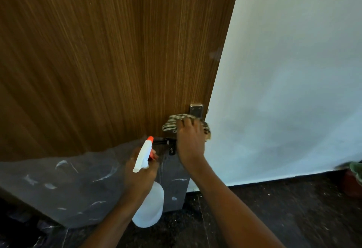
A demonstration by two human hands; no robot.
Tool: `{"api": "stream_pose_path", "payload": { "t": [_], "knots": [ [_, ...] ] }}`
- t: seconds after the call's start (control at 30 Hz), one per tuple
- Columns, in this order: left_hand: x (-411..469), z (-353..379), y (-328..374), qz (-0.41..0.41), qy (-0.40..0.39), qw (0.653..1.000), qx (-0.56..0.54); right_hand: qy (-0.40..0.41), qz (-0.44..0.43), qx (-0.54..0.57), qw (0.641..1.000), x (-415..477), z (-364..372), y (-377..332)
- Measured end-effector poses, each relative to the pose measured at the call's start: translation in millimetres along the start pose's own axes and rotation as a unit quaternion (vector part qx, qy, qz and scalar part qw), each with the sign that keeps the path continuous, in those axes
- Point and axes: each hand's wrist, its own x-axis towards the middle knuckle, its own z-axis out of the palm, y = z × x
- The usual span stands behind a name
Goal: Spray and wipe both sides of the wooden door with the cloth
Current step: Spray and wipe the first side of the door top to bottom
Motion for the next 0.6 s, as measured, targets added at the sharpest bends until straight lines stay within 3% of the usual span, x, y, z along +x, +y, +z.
{"api": "stream_pose_path", "payload": {
  "t": [0.17,0.33,0.47,0.6],
  "knots": [
    [3.6,-7.4,-3.4,0.009,0.018,1.000,0.016,-0.017,-0.121,0.058,0.991,8.4,7.0,-24.9],
    [6.4,-12.0,-6.9,-0.009,0.030,0.999,0.023,0.009,-0.268,0.063,0.961,7.9,6.9,32.6],
    [3.1,-7.1,-5.4,-0.006,0.015,1.000,0.003,0.045,-0.200,0.083,0.975,4.5,3.5,95.4],
    [-6.4,5.9,5.7,0.029,-0.034,0.999,-0.020,0.027,-0.108,0.126,0.986,-2.3,-2.5,129.9]
  ]
}}
